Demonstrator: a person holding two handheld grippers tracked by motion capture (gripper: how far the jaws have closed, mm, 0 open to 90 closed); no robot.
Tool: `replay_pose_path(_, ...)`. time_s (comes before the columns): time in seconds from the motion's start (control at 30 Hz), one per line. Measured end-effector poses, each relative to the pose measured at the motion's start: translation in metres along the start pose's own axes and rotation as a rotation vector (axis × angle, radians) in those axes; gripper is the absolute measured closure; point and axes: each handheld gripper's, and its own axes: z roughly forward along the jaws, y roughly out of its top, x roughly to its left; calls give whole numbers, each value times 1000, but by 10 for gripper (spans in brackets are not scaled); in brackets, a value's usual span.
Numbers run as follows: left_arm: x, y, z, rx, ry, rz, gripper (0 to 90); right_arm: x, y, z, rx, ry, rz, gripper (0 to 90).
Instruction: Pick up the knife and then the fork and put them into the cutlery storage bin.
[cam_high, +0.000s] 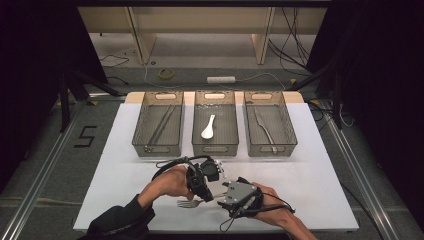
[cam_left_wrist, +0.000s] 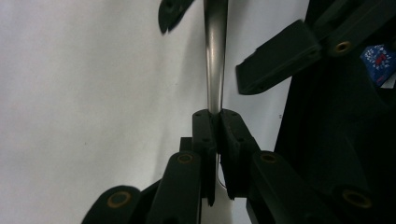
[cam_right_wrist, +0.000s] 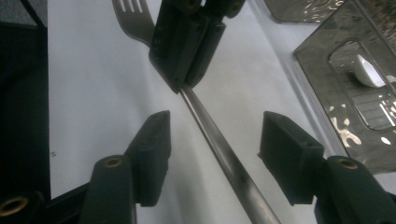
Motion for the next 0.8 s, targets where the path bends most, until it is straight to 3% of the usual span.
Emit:
replay_pose_path(0.3, -3, 3, 3, 5, -14, 2, 847, 5, 1, 4, 27, 5, -84, 594)
replay_pose_path(0.7, -3, 4, 4, 8, -41, 2, 846, 13, 2, 6, 49, -25, -199, 756)
replay_pose_path(0.8, -4, 4, 5, 17, -41, 15, 844, 15, 2, 7, 58, -30, -253, 799)
